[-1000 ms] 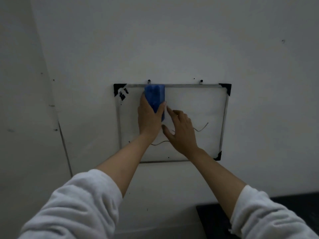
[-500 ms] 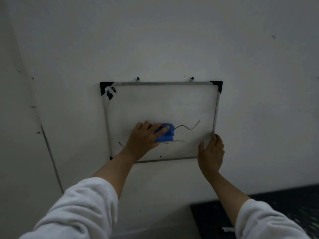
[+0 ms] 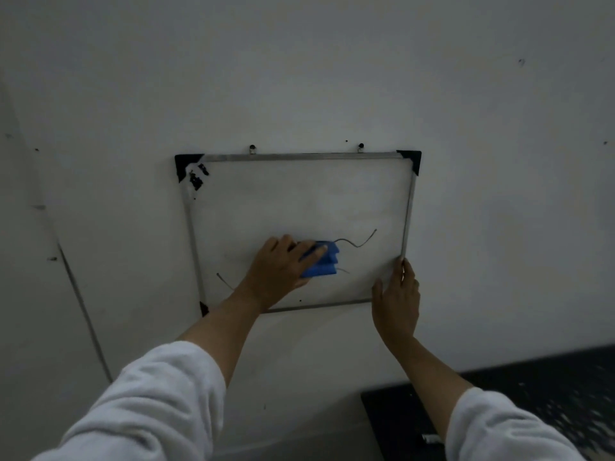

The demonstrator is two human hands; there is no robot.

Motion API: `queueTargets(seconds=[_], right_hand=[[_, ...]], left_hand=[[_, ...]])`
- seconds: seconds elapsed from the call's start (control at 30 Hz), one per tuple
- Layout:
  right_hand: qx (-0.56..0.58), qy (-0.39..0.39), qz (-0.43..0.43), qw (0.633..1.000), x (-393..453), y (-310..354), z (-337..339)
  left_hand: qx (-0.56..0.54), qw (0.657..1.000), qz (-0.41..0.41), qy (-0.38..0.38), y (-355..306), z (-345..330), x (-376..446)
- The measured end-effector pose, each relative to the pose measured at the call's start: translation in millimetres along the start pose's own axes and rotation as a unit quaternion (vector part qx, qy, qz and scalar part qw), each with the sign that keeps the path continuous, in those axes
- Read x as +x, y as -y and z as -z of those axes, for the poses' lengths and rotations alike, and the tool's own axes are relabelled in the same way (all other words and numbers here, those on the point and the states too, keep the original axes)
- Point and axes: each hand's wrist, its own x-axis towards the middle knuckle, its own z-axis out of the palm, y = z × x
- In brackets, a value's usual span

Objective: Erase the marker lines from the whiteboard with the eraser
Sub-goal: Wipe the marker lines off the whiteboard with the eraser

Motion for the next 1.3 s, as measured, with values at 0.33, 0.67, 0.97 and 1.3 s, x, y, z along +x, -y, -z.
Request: queueTargets(seconds=[0.33,0.67,0.97,1.3], right_hand=[[0.039,0.019,-0.005,0.999,-0.5,-4.1,-3.5],[0.042,0.036,-0.002,0.998,-2.3,-11.6,-5.9],[0.053,0.094,0.034,0.994,-13.2,-29.1,-8.9],[-0.085,0.132,0.12,0.98,-12.2,-49.5,-4.4]], left_hand=[[-0.003,0.992,0.122,-0.035,1.7,-0.8,33.1],[-0.005,0.981,0.181,-0.063,22.7,-2.1,61.9],[0.017,0.998,0.001,-0.064,-6.2,-10.6,50.4],[0.029,0.998,-0.032,-0.043,-23.5,-16.1,51.6]])
